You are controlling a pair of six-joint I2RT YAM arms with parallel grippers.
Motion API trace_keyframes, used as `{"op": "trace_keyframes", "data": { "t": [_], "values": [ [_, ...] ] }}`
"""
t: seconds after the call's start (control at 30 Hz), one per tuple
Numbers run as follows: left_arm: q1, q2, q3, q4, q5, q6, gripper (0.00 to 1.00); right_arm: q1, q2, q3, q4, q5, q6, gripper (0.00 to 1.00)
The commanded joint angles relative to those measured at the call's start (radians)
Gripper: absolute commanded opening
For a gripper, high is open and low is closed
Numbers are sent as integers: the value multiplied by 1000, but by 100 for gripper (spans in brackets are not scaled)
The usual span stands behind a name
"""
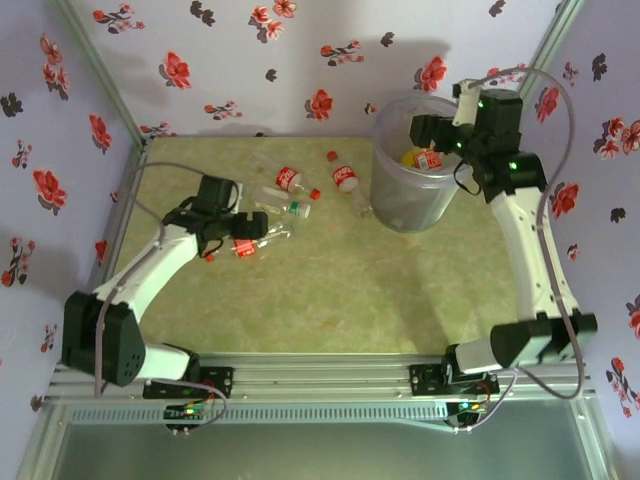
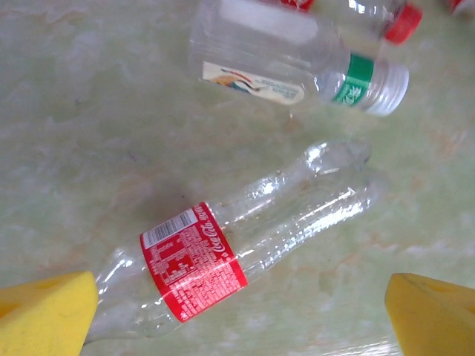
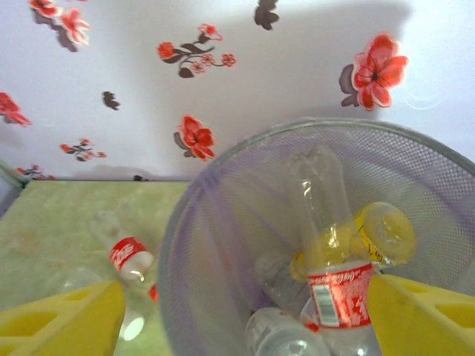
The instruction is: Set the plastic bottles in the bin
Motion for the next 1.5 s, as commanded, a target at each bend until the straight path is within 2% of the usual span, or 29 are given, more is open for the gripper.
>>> {"op": "trace_keyframes", "data": {
  "t": [0.0,0.17,0.33,0.53,0.63,0.73,1.07,1.37,1.47],
  "values": [
    [-64,74,84,-74,-105,189,100,-4,-81,-97,-3,-40,45,86],
    [-112,208,174,-87,-122,351,97,-3,-231,-230,-50,-43,53,88],
    [-114,339,268,-129,-135,417,91,-3,-353,-349,-108,-25,59,88],
    [-115,456,344,-175,-129,487,84,-4,-413,-448,-125,-22,82,88],
    [-115,505,383,-214,-128,477,80,-3,-426,-480,-109,-18,94,88],
    [-115,550,412,-246,-124,469,80,-3,-426,-494,-89,-16,102,88],
    [-114,627,426,-237,-143,447,75,-3,-425,-507,-87,-15,99,88],
    [-114,624,445,-262,-147,431,56,-3,-428,-514,-90,-9,98,88],
    [-114,615,450,-263,-151,425,47,-3,-427,-515,-85,-15,100,88]
  ]
}}
